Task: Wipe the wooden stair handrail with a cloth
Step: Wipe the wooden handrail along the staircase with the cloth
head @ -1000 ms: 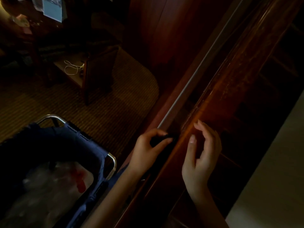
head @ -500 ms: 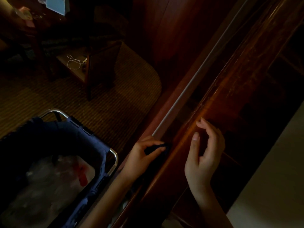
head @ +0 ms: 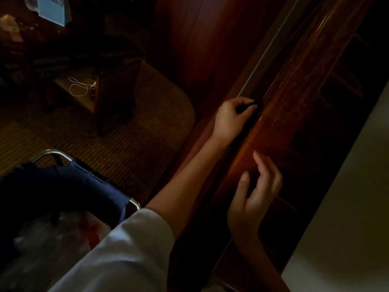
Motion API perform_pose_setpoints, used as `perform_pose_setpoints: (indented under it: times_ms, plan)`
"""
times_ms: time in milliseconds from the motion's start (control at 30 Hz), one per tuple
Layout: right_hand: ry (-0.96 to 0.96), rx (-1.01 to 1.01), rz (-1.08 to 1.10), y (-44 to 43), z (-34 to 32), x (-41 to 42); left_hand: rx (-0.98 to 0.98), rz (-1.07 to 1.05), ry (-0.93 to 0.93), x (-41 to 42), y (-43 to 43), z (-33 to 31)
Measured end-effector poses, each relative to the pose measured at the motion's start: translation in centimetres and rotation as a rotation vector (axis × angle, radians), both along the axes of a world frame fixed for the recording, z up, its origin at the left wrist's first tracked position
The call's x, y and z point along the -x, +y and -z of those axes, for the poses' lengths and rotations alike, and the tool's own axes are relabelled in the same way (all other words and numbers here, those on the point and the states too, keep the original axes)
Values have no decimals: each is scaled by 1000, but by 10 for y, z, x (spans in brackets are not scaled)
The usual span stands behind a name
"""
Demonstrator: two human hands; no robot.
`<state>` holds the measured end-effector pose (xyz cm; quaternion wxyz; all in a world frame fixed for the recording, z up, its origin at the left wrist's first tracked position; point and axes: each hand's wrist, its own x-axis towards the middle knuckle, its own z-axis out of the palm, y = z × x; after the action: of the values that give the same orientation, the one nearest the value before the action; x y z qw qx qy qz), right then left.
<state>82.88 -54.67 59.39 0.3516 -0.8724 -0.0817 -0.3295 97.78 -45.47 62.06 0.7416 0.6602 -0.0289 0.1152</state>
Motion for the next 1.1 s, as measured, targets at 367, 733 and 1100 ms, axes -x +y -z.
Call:
perform_pose_setpoints:
  times_ms: [367, 733, 1100]
  plan:
    - [99, 83, 134, 1, 3, -8, 47, -73, 102, 128, 16, 66]
    - [73, 101, 157, 3, 2, -7, 153, -20, -14, -10, -13, -4]
    - [64, 86, 128, 4, 4, -6, -10, -208, 80, 172, 16, 81]
